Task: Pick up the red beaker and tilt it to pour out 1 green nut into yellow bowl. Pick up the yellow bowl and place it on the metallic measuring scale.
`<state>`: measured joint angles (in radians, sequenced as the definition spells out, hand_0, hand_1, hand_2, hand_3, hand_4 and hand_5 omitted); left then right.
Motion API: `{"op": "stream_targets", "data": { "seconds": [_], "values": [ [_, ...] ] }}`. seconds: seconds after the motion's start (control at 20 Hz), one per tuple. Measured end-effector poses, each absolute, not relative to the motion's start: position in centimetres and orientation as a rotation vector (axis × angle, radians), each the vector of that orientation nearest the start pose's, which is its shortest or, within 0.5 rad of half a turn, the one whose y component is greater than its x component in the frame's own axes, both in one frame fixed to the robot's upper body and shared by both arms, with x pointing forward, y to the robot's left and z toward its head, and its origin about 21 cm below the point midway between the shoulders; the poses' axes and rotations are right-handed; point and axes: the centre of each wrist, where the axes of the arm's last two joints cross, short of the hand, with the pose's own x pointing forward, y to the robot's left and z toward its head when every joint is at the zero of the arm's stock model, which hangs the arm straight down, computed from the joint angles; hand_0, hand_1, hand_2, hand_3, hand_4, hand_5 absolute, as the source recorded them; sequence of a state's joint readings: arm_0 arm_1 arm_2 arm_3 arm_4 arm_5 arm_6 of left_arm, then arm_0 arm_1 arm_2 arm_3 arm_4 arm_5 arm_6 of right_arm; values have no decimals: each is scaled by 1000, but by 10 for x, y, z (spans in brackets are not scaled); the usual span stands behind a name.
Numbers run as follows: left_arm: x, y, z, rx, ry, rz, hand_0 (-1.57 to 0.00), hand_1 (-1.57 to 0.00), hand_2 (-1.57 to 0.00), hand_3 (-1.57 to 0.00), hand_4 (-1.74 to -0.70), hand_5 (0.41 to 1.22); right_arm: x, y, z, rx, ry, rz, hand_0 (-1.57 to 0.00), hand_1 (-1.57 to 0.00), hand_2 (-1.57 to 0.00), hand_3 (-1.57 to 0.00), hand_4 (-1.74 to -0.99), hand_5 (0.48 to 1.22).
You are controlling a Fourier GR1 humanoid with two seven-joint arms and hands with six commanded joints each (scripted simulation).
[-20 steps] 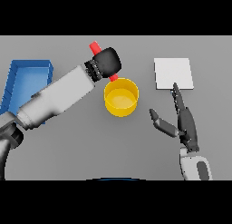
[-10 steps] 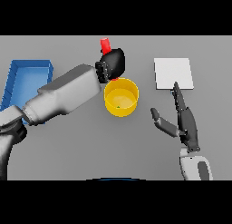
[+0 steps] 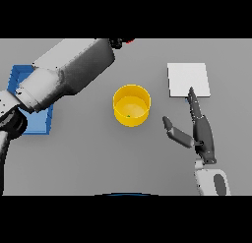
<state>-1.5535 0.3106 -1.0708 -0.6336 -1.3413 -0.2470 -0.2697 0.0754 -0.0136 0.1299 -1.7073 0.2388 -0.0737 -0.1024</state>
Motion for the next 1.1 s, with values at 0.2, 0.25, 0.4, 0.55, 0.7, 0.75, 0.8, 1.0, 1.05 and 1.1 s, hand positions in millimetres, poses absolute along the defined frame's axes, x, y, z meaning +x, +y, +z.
{"op": "stream_targets", "data": {
  "seconds": [0.2, 0.25, 0.4, 0.55, 0.7, 0.75, 0.8, 1.0, 1.05, 1.1],
  "values": [
    [455, 69, 315, -1824, 1008, 2410, -1571, -1571, -1571, -1571, -1728, 1221, 228, -207, 14, -120, -1746, 224, 1, 1, 1, 1, -1104, 563],
    [460, 80, 328, -1901, 1127, 2457, -1571, -1571, -1571, -1523, -1731, 1221, 231, -207, 13, -126, -1740, 234, 1, 1, 1, 1, -1102, 572],
    [473, 149, 361, -2117, 1730, 2576, -1571, -1571, -1571, -1507, -1736, 1221, 232, -207, 13, -113, -1750, 241, 1, 1, 1, 1, -1114, 578],
    [480, 224, 357, -2119, 2379, 2542, -1571, -1571, -1571, -1538, -1738, 1221, 230, -209, 12, -113, -1769, 260, 1, 1, 1, 1, -1118, 595],
    [482, 281, 316, -2175, 2877, 2348, -1571, -1571, -1571, -1554, -1740, 1221, 236, -208, 13, -130, -1748, 287, 1, 1, 1, 1, -1132, 614],
    [482, 296, 299, -2295, 2973, 2261, -1571, -1571, -1571, -1558, -1740, 1221, 236, -209, 12, -137, -1737, 289, 1, 1, 1, 1, -1132, 621],
    [481, 305, 283, -2438, 3028, 2183, -1571, -1571, -1571, -1560, -1740, 1221, 237, -208, 15, -128, -1766, 294, 1, 1, 1, 1, -1138, 626],
    [473, 336, 231, -2661, 3416, 1681, -1571, -1571, -1571, -1567, -1741, 1221, 234, -210, 13, -117, -1739, 309, 1, 1, 1, 1, -1138, 648],
    [471, 341, 223, -2720, 3508, 1541, -1571, -1571, -1571, -1567, -1741, 1221, 234, -207, 14, -111, -1752, 309, 1, 1, 1, 1, -1133, 655],
    [467, 349, 212, -2770, 3570, 1446, -1571, -1571, -1571, -1568, -1741, 1221, 234, -209, 15, -118, -1750, 306, 1, 1, 1, 1, -1129, 659]
  ]
}}
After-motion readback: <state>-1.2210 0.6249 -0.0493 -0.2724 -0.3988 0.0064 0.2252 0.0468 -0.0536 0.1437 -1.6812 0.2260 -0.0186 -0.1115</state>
